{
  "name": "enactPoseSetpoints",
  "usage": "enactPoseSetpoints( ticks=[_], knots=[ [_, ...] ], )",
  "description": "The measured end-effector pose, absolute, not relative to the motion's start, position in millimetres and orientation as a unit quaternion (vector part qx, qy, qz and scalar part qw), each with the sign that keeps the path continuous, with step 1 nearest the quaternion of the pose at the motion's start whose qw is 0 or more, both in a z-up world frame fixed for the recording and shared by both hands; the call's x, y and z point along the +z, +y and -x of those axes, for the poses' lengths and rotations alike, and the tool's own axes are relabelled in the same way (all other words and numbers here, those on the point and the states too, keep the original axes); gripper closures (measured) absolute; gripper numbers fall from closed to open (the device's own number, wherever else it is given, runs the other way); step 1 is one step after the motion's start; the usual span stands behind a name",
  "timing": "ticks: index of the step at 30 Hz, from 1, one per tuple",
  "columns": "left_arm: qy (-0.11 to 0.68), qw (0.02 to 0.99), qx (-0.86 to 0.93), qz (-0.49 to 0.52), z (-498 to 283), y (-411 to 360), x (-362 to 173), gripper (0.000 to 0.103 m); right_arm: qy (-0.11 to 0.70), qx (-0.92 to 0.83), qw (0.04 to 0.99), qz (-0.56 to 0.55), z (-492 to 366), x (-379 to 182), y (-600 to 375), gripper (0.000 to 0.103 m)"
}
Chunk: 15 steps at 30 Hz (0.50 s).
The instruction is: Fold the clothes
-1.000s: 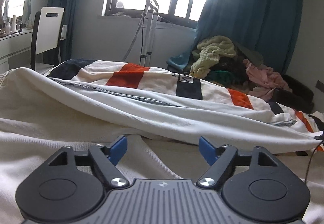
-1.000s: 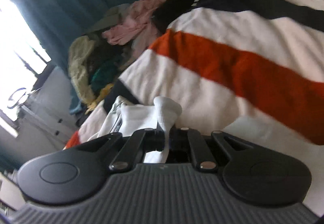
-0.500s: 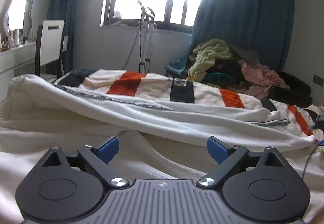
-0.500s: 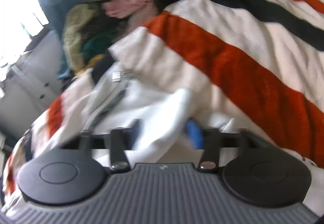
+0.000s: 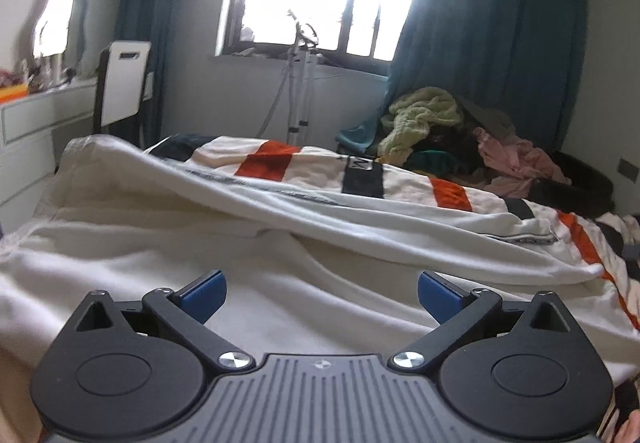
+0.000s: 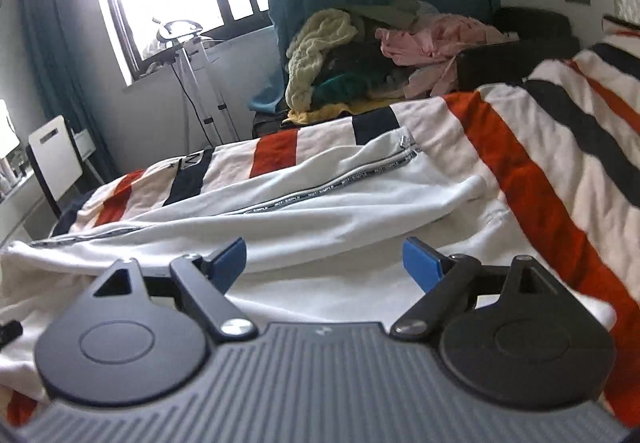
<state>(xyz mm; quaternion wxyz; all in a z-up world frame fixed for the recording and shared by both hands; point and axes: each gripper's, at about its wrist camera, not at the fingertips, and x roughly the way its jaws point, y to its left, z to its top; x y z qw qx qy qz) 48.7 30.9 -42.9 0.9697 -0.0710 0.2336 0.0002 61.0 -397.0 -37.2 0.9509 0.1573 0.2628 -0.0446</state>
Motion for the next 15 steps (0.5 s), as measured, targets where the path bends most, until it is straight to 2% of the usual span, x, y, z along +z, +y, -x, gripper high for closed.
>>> enactPoseSetpoints(
  ticks=[3,8,15],
  knots=[
    [0.255,0.961,0.031,0.102,-52,48,-46,0.0,0.294,-0.08,0.937,-0.169,-72,-47,-406,0.017],
    [0.292,0.935,0.085,0.182,-59,93,-56,0.0,0.29,-0.138,0.93,-0.18,-73,-58,-423,0.017],
    [0.301,0.901,0.144,0.278,-59,146,-64,0.001,0.291,-0.223,0.899,-0.241,-70,-73,-457,0.017]
  ],
)
